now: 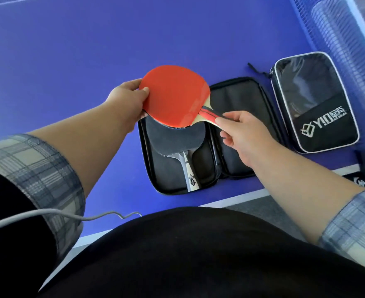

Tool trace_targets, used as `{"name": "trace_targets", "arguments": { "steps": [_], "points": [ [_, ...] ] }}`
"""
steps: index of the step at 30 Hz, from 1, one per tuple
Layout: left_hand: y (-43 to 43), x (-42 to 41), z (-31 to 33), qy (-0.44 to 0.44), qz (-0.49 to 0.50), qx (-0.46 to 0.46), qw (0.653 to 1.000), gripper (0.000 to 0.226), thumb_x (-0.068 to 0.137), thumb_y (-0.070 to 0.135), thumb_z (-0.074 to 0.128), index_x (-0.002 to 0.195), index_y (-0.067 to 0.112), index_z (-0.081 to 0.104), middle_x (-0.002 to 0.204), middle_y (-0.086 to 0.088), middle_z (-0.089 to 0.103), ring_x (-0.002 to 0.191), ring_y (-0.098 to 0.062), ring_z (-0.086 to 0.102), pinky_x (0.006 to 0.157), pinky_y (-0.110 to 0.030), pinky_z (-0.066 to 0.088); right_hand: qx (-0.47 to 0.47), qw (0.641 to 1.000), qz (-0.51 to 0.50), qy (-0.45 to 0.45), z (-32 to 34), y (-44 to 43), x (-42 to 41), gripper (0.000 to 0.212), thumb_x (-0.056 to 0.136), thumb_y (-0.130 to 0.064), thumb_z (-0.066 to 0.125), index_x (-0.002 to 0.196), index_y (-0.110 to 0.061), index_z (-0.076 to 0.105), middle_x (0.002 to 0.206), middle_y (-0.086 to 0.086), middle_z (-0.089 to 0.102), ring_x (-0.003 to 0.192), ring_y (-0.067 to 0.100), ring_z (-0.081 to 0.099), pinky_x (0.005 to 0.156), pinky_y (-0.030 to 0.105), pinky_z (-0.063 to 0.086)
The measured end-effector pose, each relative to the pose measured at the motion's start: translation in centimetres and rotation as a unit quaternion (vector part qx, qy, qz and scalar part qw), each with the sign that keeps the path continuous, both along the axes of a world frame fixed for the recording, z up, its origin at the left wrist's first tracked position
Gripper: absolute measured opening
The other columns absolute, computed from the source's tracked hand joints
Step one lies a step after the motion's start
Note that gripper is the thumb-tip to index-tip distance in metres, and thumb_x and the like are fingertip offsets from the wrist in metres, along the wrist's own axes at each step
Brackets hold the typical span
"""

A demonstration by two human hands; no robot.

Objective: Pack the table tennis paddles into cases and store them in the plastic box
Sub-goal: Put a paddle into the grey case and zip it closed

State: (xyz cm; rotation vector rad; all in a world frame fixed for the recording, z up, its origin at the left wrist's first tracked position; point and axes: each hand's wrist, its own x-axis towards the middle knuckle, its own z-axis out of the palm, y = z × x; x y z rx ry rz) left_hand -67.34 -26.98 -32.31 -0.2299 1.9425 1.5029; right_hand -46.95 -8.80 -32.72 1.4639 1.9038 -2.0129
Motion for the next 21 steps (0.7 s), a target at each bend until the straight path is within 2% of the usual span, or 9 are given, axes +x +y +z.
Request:
{"name": "trace_targets", "arguments": {
  "steps": [3, 6, 7, 9, 11, 13, 15, 18, 21],
  "points": [
    [-1.2, 0.6, 0.6, 0.063, -0.089, -0.076, 0.991, 0.031, 0.095, 0.03, 0.057, 0.123, 0.04, 0.064, 0.107, 0.016, 0.067, 0.07, -0.003, 0.065, 0.06, -0.023, 0.057, 0.127, 0.98, 0.144, -0.056, -0.2, -3.1, 2.6, 0.028, 0.08, -0.041, 0.075, 0.105, -0.031, 0.068, 0.086, -0.011, 0.072, 0.068, 0.0, 0.063, 0.066, 0.024, 0.049],
    [-1.1, 1.0, 0.4, 0.129, -0.178, -0.143, 0.965, 0.033, 0.095, 0.036, 0.053, 0.127, 0.044, 0.059, 0.109, 0.018, 0.063, 0.07, -0.006, 0.059, 0.051, -0.02, 0.047, 0.18, 0.961, 0.191, -0.093, -0.6, -5.9, 4.3, 0.023, 0.083, -0.044, 0.074, 0.101, -0.036, 0.063, 0.086, -0.017, 0.068, 0.071, -0.005, 0.062, 0.061, 0.017, 0.04],
    [-1.0, 1.1, 0.1, 0.142, -0.198, -0.15, 0.958, 0.035, 0.096, 0.034, 0.052, 0.13, 0.041, 0.058, 0.113, 0.016, 0.062, 0.075, -0.006, 0.059, 0.052, -0.019, 0.044, 0.187, 0.958, 0.195, -0.101, -0.9, -6.7, 4.5, 0.021, 0.084, -0.043, 0.073, 0.099, -0.036, 0.062, 0.086, -0.016, 0.067, 0.073, -0.003, 0.062, 0.06, 0.018, 0.039],
    [-0.5, 1.1, -0.7, 0.158, -0.233, -0.168, 0.945, 0.038, 0.098, 0.032, 0.049, 0.135, 0.036, 0.055, 0.123, 0.011, 0.061, 0.092, -0.014, 0.061, 0.067, -0.025, 0.047, 0.197, 0.955, 0.192, -0.108, -1.5, -7.8, 4.5, 0.018, 0.086, -0.04, 0.072, 0.098, -0.031, 0.061, 0.086, -0.012, 0.067, 0.075, 0.003, 0.062, 0.058, 0.021, 0.04],
    [-0.2, 1.0, -1.4, 0.17, -0.271, -0.196, 0.927, 0.042, 0.099, 0.031, 0.047, 0.141, 0.032, 0.05, 0.13, 0.005, 0.059, 0.103, -0.021, 0.059, 0.078, -0.03, 0.047, 0.203, 0.956, 0.18, -0.107, -2.1, -8.3, 4.2, 0.016, 0.088, -0.036, 0.07, 0.097, -0.026, 0.061, 0.082, -0.006, 0.067, 0.07, 0.012, 0.062, 0.053, 0.021, 0.042],
    [-0.1, 0.9, -2.0, 0.18, -0.296, -0.219, 0.912, 0.045, 0.099, 0.029, 0.047, 0.144, 0.031, 0.045, 0.134, 0.002, 0.057, 0.11, -0.028, 0.06, 0.082, -0.033, 0.046, 0.214, 0.955, 0.173, -0.109, -2.6, -8.5, 4.0, 0.016, 0.089, -0.035, 0.069, 0.098, -0.023, 0.061, 0.079, -0.004, 0.065, 0.064, 0.011, 0.059, 0.048, 0.019, 0.039],
    [-0.1, 0.9, -2.6, 0.192, -0.305, -0.234, 0.903, 0.048, 0.099, 0.028, 0.048, 0.147, 0.029, 0.042, 0.138, 0.0, 0.055, 0.117, -0.03, 0.058, 0.088, -0.035, 0.046, 0.222, 0.953, 0.173, -0.114, -3.1, -8.7, 3.8, 0.018, 0.091, -0.034, 0.067, 0.102, -0.02, 0.061, 0.08, -0.007, 0.063, 0.065, 0.008, 0.057, 0.051, 0.021, 0.036],
    [-0.3, 1.1, -3.2, 0.204, -0.295, -0.23, 0.905, 0.049, 0.098, 0.026, 0.049, 0.146, 0.027, 0.042, 0.141, -0.003, 0.051, 0.117, -0.029, 0.055, 0.098, -0.043, 0.048, 0.231, 0.951, 0.174, -0.111, -3.6, -9.0, 3.6, 0.02, 0.092, -0.032, 0.067, 0.104, -0.017, 0.059, 0.08, -0.007, 0.062, 0.064, 0.008, 0.057, 0.053, 0.024, 0.036],
    [-0.4, 1.4, -3.6, 0.211, -0.294, -0.243, 0.9, 0.045, 0.097, 0.025, 0.047, 0.141, 0.027, 0.048, 0.133, -0.005, 0.053, 0.103, -0.032, 0.06, 0.088, -0.046, 0.053, 0.23, 0.949, 0.182, -0.116, -3.6, -8.7, 3.5, 0.021, 0.091, -0.032, 0.067, 0.103, -0.019, 0.056, 0.081, -0.009, 0.061, 0.068, 0.005, 0.056, 0.054, 0.021, 0.035]
  ]
}}
